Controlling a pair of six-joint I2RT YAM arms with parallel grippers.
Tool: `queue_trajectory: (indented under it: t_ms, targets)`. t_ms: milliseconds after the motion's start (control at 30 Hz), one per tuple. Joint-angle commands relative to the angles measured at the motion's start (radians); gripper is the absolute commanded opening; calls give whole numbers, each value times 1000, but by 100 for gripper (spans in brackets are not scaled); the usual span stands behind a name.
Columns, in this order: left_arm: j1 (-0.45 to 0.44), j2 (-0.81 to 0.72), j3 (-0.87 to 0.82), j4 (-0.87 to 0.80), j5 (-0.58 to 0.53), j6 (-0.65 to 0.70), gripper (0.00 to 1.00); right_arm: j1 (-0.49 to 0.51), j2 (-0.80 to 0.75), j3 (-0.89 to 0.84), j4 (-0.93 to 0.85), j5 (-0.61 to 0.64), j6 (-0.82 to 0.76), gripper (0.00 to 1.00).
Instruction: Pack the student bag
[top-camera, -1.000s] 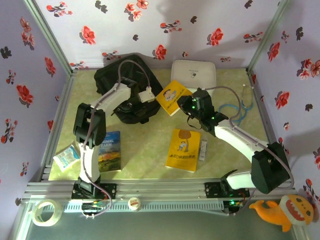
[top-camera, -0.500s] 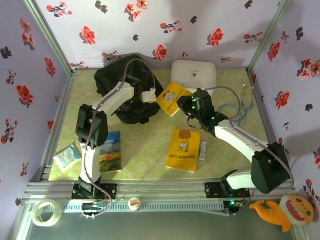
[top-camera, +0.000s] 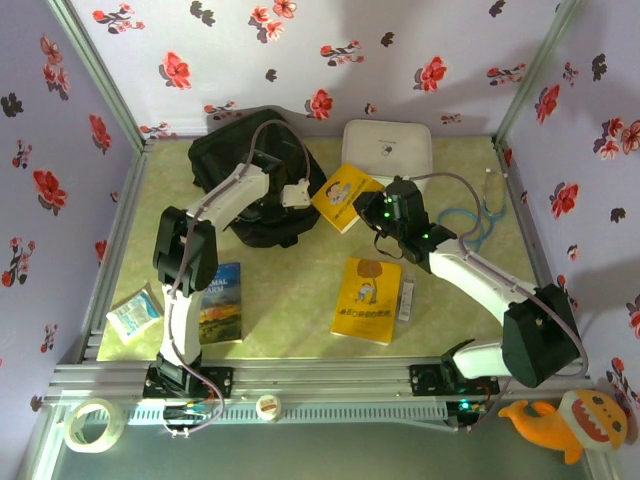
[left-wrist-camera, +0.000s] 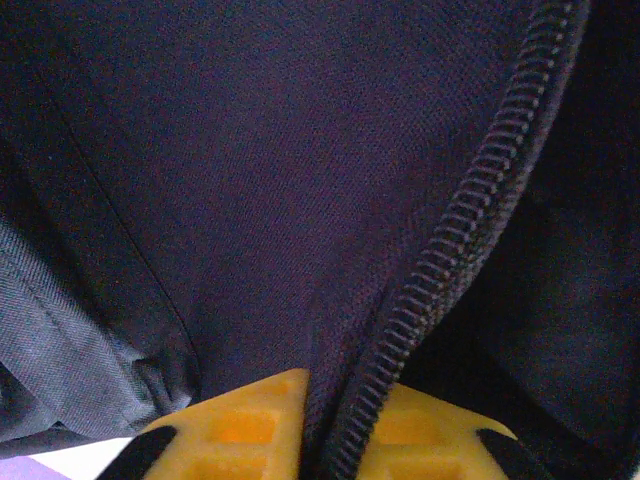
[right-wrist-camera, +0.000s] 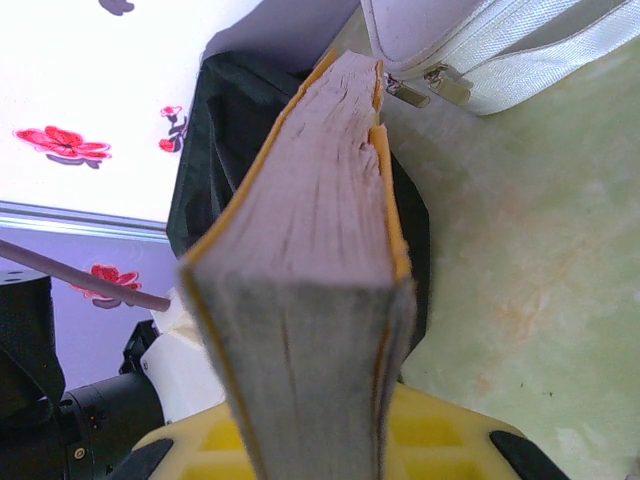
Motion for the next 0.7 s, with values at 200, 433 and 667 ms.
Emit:
queue_trajectory:
  t_ms: [200, 433, 667]
  targets:
    - [23, -201, -73, 173, 39, -46, 3, -13, -149, -48, 86, 93, -80, 18]
    - [43, -306, -149, 388, 3, -198, 3, -15, -194, -92, 192, 16, -102, 17]
    - [59, -345, -197, 497, -9, -313, 2, -15, -252, -163, 293, 38, -52, 17]
